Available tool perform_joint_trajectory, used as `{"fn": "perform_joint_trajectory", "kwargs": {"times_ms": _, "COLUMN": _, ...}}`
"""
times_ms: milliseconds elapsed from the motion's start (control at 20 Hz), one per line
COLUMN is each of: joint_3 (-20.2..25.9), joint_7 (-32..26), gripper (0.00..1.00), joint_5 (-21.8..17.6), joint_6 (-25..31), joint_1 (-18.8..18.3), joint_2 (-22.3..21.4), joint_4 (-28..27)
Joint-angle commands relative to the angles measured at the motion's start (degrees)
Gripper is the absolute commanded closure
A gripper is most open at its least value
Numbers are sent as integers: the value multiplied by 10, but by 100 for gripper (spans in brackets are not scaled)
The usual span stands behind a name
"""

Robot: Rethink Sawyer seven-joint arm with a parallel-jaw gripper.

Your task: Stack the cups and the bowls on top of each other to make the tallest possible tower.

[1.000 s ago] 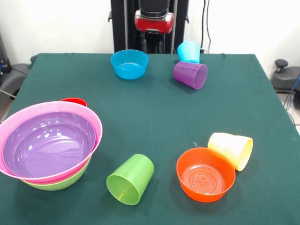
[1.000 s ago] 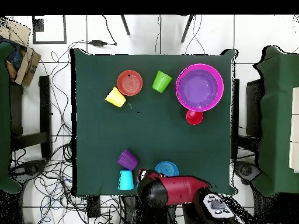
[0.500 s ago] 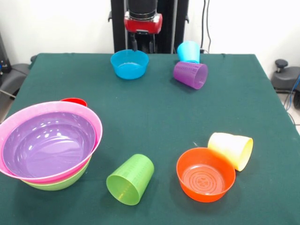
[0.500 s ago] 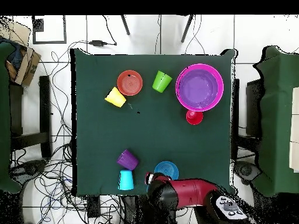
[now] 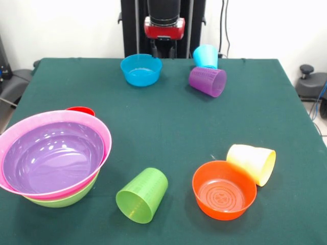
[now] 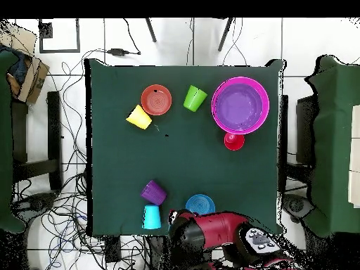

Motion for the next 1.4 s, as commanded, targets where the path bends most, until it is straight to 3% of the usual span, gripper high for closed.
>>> {"fn": "perform_joint_trajectory", "kwargs": {"times_ms": 50, "joint_3": 22, "joint_7": 31, "gripper": 0, "joint_5": -18, "joint_6": -37, "joint_1": 25, "joint_2": 25, "joint_4": -64}}
{"fn": "perform_joint_trajectory", "kwargs": {"times_ms": 250, "joint_3": 25, "joint_7": 24, "gripper": 0, "joint_5": -26, "joint_6": -50, "joint_1": 18, "joint_2": 55, "joint_4": -87}}
{"fn": "perform_joint_trajectory", "kwargs": {"times_ms": 900, "joint_3": 12, "joint_7": 35, "gripper": 0, "joint_5": -23, "joint_6": -75, "joint_1": 33, "joint_2": 80, "joint_4": -102}}
{"fn": "perform_joint_trajectory", "kwargs": {"times_ms": 1100, "joint_3": 10, "joint_7": 35, "gripper": 0, "joint_5": -19, "joint_6": -79, "joint_1": 36, "joint_2": 77, "joint_4": -97}}
{"fn": "perform_joint_trajectory", "kwargs": {"times_ms": 1400, "joint_3": 34, "joint_7": 13, "gripper": 0, "joint_5": -23, "joint_6": -51, "joint_1": 4, "joint_2": 60, "joint_4": -85}}
